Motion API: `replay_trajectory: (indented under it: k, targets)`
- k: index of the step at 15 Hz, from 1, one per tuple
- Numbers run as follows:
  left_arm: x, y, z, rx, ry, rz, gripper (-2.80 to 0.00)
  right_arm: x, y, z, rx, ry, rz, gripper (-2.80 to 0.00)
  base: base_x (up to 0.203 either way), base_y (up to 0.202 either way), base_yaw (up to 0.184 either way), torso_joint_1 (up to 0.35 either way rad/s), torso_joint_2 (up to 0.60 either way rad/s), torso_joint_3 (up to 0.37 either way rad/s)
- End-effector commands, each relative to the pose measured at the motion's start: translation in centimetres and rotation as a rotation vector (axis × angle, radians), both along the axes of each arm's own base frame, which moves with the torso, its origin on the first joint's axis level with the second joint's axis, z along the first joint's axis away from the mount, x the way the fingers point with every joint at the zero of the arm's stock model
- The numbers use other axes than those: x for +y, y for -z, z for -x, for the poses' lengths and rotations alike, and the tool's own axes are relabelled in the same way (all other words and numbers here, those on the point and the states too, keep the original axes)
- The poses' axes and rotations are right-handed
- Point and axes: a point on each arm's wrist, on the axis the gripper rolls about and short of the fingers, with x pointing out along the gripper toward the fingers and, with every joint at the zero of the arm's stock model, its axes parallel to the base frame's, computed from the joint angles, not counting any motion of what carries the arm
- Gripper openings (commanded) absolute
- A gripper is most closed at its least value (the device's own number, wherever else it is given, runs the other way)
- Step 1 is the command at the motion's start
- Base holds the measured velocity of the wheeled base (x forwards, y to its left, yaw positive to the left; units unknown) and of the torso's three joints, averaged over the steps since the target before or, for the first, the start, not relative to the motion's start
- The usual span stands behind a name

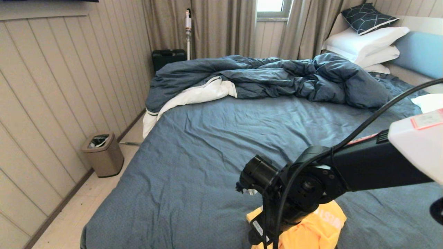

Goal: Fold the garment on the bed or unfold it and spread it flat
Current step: Fold the yellow T-shirt

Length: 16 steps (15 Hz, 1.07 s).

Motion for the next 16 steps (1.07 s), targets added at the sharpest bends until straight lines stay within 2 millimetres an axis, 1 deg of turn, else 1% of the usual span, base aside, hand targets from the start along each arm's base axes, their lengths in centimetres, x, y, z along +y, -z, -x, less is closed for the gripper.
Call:
replay_trajectory:
  k: [1, 4, 8, 13, 14, 16]
  targets:
    - [0.0, 0.0, 0.0, 0.003, 0.0, -0.001, -2.8, -0.1, 0.3, -0.1, 0.001, 0.007, 0.015, 0.0, 0.0, 0.0, 0.0, 0.0, 0.0, 0.0]
    - [0.0, 0.0, 0.0, 0.003, 0.0, -0.002, -2.8, 0.0, 0.8, -0.3, 0.003, 0.012, 0.03, 0.0, 0.0, 0.0, 0.0, 0.0, 0.0, 0.0]
    - [0.0, 0.0, 0.0, 0.003, 0.0, 0.0, -2.8, 0.7, 1.9, -1.3, 0.004, 0.018, 0.051, 0.0, 0.0, 0.0, 0.0, 0.0, 0.0, 0.0]
    - [0.0, 0.0, 0.0, 0.003, 0.0, 0.0, -2.8, 0.3, 2.9, -2.9, 0.015, 0.056, 0.065, 0.0, 0.0, 0.0, 0.0, 0.0, 0.0, 0.0]
    - [0.0, 0.0, 0.0, 0.002, 0.0, 0.0, -2.8, 0.3, 3.0, -2.9, 0.016, 0.056, 0.07, -2.8, 0.0, 0.0, 0.0, 0.0, 0.0, 0.0]
    - [0.0, 0.0, 0.0, 0.001, 0.0, -0.002, -2.8, 0.2, 3.2, -2.8, 0.019, 0.055, 0.078, -2.8, 0.0, 0.0, 0.0, 0.0, 0.0, 0.0]
